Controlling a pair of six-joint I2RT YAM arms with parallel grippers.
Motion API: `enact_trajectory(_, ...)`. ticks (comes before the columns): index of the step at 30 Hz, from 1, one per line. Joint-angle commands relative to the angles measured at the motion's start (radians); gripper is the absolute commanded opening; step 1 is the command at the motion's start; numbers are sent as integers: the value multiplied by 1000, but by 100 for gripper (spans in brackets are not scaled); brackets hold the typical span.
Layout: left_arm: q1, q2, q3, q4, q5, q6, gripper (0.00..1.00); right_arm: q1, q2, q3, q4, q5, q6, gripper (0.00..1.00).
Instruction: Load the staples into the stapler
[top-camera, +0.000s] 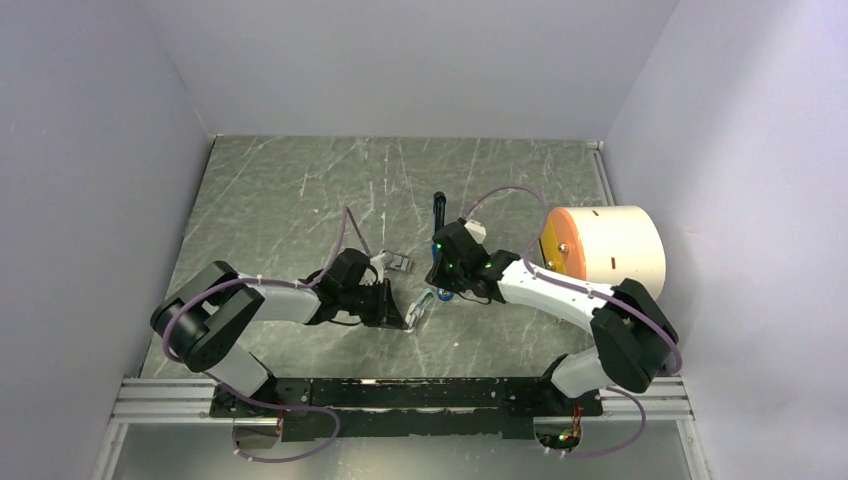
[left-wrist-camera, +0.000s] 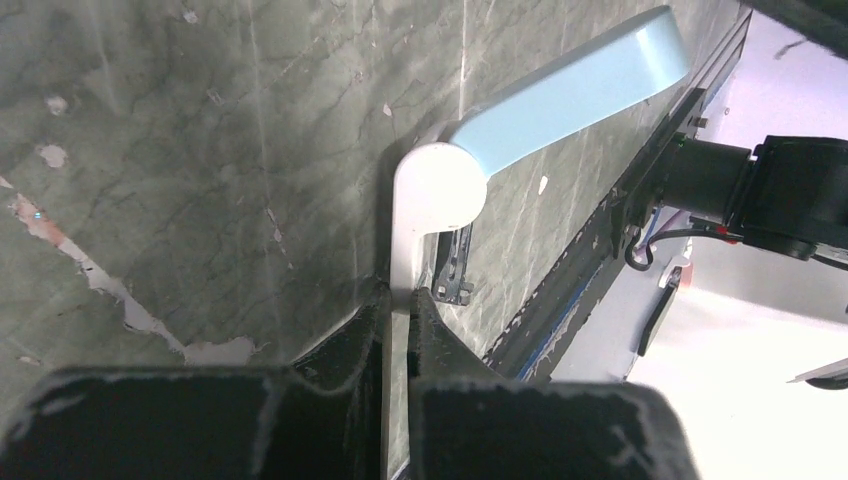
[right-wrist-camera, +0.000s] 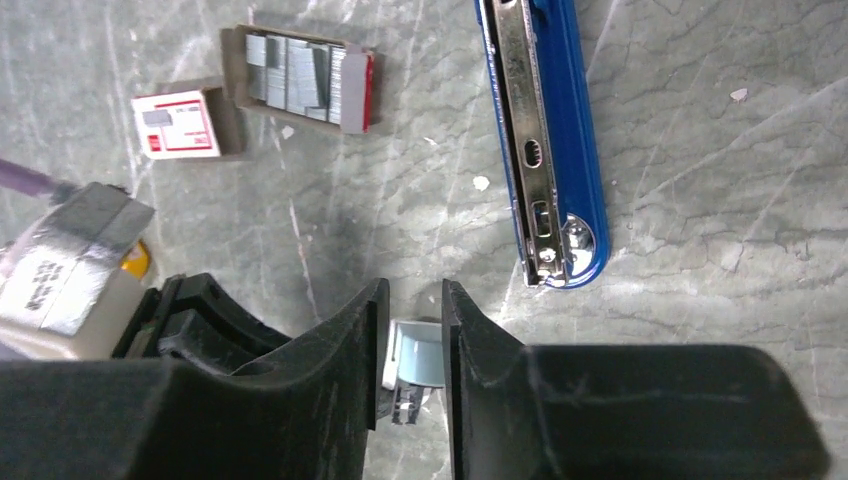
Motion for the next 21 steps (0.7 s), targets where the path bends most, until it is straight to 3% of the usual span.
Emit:
enact_trajectory(1,-11,19,18,-59,-64,16,5,-9,37,7,27,-17,-32,32)
enact_trajectory(6,-10,22,21,-58,-80,-29,5,-10,6,-20,72,-85,-52,50)
enact_trajectory(9,-10,35,19,-52,-83,-42,5,-9,2,-16,61,-97,-61,66)
enact_trajectory(14,-10,39,-5,2,-78,-83,5,32,63,36,-25,-77,-43,70)
enact_trajectory(21,-11,12,-9,-7,-119,-96,5,94,97,14,-21,-64,10,68)
